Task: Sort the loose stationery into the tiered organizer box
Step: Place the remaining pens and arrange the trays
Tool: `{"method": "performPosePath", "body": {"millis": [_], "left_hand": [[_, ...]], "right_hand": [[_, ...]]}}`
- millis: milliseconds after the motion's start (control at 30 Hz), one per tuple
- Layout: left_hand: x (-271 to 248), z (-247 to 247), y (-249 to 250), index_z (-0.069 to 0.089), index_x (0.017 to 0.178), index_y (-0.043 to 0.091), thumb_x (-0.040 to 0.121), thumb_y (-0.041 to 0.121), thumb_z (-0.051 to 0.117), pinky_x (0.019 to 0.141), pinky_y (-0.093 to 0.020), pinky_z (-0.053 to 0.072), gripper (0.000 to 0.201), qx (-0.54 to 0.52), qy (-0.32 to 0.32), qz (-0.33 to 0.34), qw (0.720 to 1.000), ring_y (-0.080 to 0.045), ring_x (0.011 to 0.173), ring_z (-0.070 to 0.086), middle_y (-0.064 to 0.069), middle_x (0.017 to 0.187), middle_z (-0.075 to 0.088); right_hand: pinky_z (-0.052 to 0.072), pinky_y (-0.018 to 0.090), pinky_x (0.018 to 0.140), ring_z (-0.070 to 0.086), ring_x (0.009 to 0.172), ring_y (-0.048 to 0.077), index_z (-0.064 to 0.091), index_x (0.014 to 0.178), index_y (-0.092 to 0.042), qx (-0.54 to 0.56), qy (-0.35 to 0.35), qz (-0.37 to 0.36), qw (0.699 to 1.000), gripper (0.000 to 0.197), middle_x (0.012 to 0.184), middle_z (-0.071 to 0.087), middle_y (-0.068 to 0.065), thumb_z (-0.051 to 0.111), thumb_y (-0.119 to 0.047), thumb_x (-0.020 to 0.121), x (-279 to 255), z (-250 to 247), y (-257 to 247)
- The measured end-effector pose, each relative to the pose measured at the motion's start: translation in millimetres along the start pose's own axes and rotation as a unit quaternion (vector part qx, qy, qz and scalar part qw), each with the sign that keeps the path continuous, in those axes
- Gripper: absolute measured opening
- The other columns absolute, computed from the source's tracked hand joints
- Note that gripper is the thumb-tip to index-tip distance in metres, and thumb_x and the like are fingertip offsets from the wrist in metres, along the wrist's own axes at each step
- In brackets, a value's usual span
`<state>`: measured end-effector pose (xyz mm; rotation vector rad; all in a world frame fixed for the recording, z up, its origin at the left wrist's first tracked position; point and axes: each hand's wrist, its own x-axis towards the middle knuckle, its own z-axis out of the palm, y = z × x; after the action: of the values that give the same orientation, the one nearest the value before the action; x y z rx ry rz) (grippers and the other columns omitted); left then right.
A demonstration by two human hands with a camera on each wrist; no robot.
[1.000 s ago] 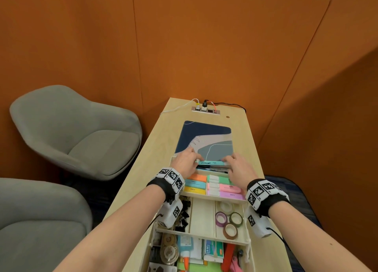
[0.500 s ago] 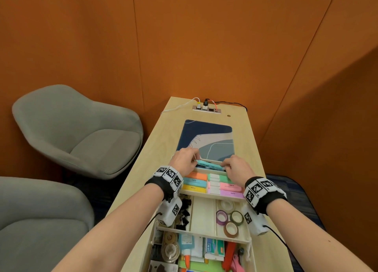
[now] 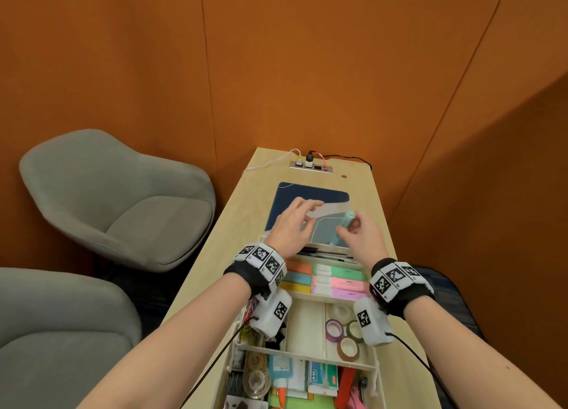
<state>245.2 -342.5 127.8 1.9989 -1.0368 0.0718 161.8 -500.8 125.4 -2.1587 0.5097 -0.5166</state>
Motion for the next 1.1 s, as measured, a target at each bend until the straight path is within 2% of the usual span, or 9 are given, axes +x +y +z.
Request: {"method": "performPosePath", "body": {"millis": [100,200,267,400,500,633,800,900,1100], "left_hand": [[-11.7,-3.1,-17.7,0.057,0.119,0.021,0.095,0.008,0.044,0.089,-0.032,0.046,0.03,0.064,-0.02,-0.04,0.997,-0.013,0.099,0.056,0.003,0.11,0.052],[-22.7,0.2,-29.0,0.058,0.119,0.022,0.095,0.015,0.046,0.09,-0.031,0.045,0.027,0.115,-0.071,-0.062,0.989,-0.013,0.103,0.053,0.004,0.11,0.052],[-26.5,2.8,-32.5,0.058,0.119,0.024,0.095,0.02,0.049,0.093,-0.033,0.044,0.026,0.146,-0.087,-0.067,0.983,-0.015,0.105,0.05,0.003,0.111,0.051],[-30.4,0.4,-33.9,0.056,0.121,0.025,0.096,0.022,0.049,0.096,-0.033,0.041,0.027,0.178,-0.084,-0.091,0.976,-0.016,0.107,0.049,0.002,0.115,0.05],[-37.7,-10.0,-34.1,0.056,0.121,0.025,0.095,0.022,0.049,0.098,-0.034,0.04,0.027,0.159,-0.063,-0.101,0.98,-0.014,0.109,0.049,0.003,0.116,0.049],[-62.5,-33.8,-31.8,0.058,0.116,0.027,0.095,0.023,0.048,0.095,-0.032,0.042,0.023,0.129,-0.03,-0.113,0.985,-0.01,0.103,0.05,0.01,0.11,0.047],[-115.9,-63.3,-31.2,0.06,0.108,0.03,0.093,0.022,0.052,0.087,-0.026,0.042,0.018,0.098,0.022,-0.128,0.987,-0.004,0.095,0.054,0.014,0.104,0.047],[-156.8,-78.3,-33.9,0.061,0.103,0.032,0.091,0.017,0.056,0.081,-0.025,0.04,0.02,0.095,0.058,-0.146,0.983,-0.001,0.09,0.056,0.016,0.101,0.048],[-230.9,-92.7,-29.5,0.059,0.098,0.04,0.091,0.014,0.059,0.073,-0.02,0.038,0.027,0.101,0.04,-0.186,0.977,0.005,0.093,0.054,0.02,0.098,0.051]], "right_hand": [[0.057,0.031,0.074,0.068,0.085,0.018,0.049,0.093,-0.022,0.145,-0.004,0.103,0.984,0.024,0.097,0.066,0.011,0.066,-0.007,0.085,-4.3,-9.2,10.6],[0.057,0.032,0.076,0.067,0.09,0.021,0.053,0.093,-0.02,0.137,-0.085,0.148,0.976,0.017,0.102,0.066,0.015,0.064,-0.008,0.087,-8.0,-8.7,23.3],[0.055,0.032,0.08,0.063,0.094,0.02,0.058,0.094,-0.023,0.053,-0.118,0.123,0.984,0.013,0.106,0.063,0.011,0.062,-0.013,0.089,-7.1,-7.3,30.4],[0.041,0.033,0.1,0.044,0.106,0.016,0.068,0.1,-0.025,-0.158,-0.101,0.032,0.982,0.014,0.11,0.044,0.003,0.062,-0.019,0.089,-3.9,-1.5,38.0],[0.044,0.036,0.095,0.046,0.103,0.017,0.072,0.098,-0.029,-0.287,-0.076,-0.022,0.955,0.015,0.104,0.048,0.0,0.06,-0.027,0.09,-5.5,5.0,36.8],[0.05,0.034,0.084,0.056,0.092,0.017,0.073,0.098,-0.027,-0.308,-0.099,-0.049,0.945,0.016,0.098,0.059,-0.002,0.059,-0.028,0.091,-5.7,9.2,25.2],[0.047,0.037,0.088,0.054,0.095,0.019,0.062,0.102,-0.026,-0.357,-0.117,-0.107,0.921,0.017,0.104,0.055,-0.001,0.054,-0.016,0.091,-6.3,21.2,8.9],[0.048,0.037,0.088,0.053,0.1,0.021,0.063,0.109,-0.024,-0.353,-0.159,-0.117,0.914,0.021,0.108,0.053,0.001,0.05,-0.017,0.094,-9.3,30.9,1.9],[0.048,0.034,0.085,0.057,0.102,0.024,0.069,0.106,-0.021,-0.373,-0.161,-0.11,0.907,0.023,0.108,0.06,0.003,0.053,-0.012,0.093,-6.0,37.7,-7.4]]}}
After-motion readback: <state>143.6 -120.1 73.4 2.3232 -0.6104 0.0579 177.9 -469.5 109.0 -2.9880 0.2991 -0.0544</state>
